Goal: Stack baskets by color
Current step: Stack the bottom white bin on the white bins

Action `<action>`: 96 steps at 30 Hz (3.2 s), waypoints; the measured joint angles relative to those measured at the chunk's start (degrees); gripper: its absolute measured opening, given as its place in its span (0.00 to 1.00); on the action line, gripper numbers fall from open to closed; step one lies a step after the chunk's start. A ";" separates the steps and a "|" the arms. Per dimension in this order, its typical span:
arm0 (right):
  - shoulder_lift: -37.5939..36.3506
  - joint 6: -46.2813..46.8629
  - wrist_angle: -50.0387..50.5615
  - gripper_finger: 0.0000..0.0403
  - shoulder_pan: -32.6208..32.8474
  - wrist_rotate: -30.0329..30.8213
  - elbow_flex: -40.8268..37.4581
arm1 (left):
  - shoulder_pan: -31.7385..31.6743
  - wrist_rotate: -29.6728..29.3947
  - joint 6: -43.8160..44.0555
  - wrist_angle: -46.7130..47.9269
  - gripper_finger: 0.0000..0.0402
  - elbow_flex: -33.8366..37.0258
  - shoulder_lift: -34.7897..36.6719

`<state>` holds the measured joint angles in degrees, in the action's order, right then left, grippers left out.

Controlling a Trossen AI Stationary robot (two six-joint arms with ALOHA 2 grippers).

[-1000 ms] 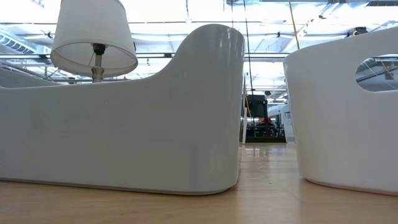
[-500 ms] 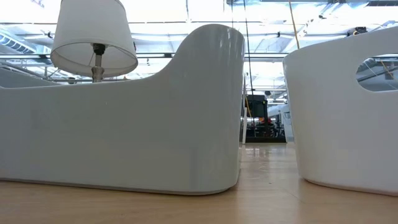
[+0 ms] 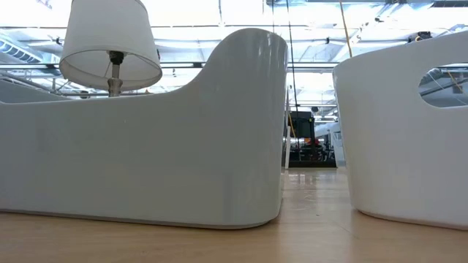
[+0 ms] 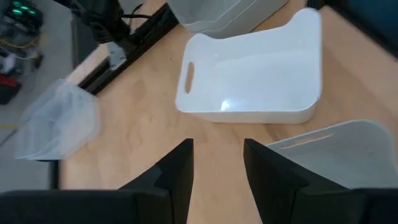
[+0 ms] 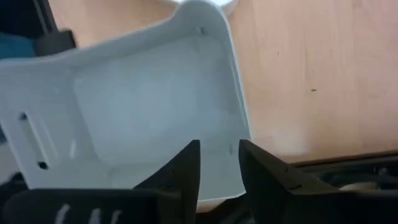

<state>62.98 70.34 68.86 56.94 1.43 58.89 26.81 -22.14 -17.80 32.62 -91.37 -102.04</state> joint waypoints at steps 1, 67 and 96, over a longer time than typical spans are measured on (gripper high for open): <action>0.00 0.83 0.11 0.25 -0.25 -0.02 0.50 | 0.00 0.69 0.65 -0.20 0.36 0.02 0.00; 0.04 -58.72 -24.14 0.21 -22.50 33.25 6.80 | -0.24 17.98 -0.42 -21.67 0.41 0.00 -20.81; 0.02 -59.30 -24.31 0.21 -22.50 33.09 6.78 | -0.88 18.18 -10.81 -16.39 0.02 0.04 -15.48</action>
<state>63.00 11.05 44.56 34.44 34.52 65.67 25.93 -3.97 -28.61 16.23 -91.33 -117.52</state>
